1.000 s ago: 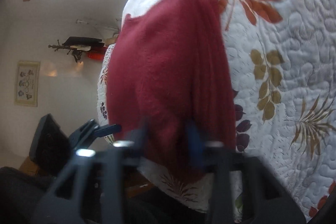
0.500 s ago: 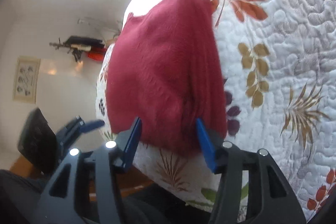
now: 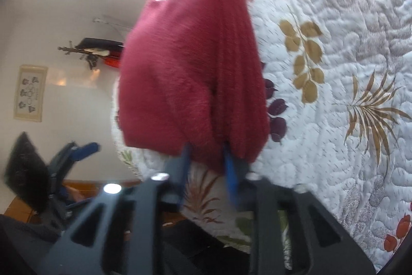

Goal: Fold small clothes
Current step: 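Lift the folded sweater bundle with the right tool while the left tool grasps its side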

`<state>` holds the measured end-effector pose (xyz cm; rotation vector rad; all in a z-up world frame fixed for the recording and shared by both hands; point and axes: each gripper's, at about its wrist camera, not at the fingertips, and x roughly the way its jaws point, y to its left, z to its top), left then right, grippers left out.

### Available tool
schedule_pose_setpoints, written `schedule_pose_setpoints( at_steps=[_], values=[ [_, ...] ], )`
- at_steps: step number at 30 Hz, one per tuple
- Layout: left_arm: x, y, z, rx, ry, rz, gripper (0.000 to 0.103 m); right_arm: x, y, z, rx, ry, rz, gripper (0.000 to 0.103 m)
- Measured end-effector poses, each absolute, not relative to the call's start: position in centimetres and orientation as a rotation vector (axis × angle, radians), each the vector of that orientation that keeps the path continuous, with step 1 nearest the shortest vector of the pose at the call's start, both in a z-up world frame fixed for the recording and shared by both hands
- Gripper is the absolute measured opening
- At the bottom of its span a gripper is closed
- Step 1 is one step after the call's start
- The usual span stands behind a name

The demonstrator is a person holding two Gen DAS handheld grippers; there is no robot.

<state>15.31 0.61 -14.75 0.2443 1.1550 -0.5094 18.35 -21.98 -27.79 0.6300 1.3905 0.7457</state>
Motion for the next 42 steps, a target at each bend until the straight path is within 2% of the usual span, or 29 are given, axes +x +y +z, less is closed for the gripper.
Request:
schedule_pose_setpoints(
  at_steps=[1, 4, 7, 12, 19, 24, 29, 42],
  values=[
    [15.3, 0.9, -14.8, 0.234, 1.158, -0.504, 0.087, 18.6, -23.3, -27.5, 0.629, 1.383, 0.736, 0.068],
    [15.9, 2.9, -15.4, 0.155, 1.189, -0.467, 0.088, 18.3, -24.9, -26.9, 0.657, 1.362, 0.712, 0.072],
    [17.4, 6.7, -15.7, -0.015, 1.234, -0.421, 0.09, 17.9, -26.4, -27.5, 0.696, 1.36, 0.685, 0.083],
    [20.4, 14.5, -16.3, -0.371, 1.232, -0.294, 0.097, 17.6, -28.5, -29.4, 0.82, 1.355, 0.671, 0.085],
    [24.4, 18.8, -21.0, -0.712, 1.297, -0.336, 0.097, 19.9, -27.6, -30.7, 0.894, 1.336, 0.721, 0.089],
    [25.7, 16.9, -24.6, -0.785, 1.367, -0.485, 0.097, 23.6, -28.2, -31.9, 0.977, 1.325, 0.769, 0.09],
    [26.0, 16.5, -26.3, -0.799, 1.363, -0.542, 0.097, 28.3, -28.3, -33.2, 1.085, 1.275, 0.844, 0.09],
    [26.3, 16.2, -26.8, -0.817, 1.395, -0.675, 0.096, 36.6, -24.0, -34.0, 1.035, 1.299, 0.982, 0.091]
  ],
)
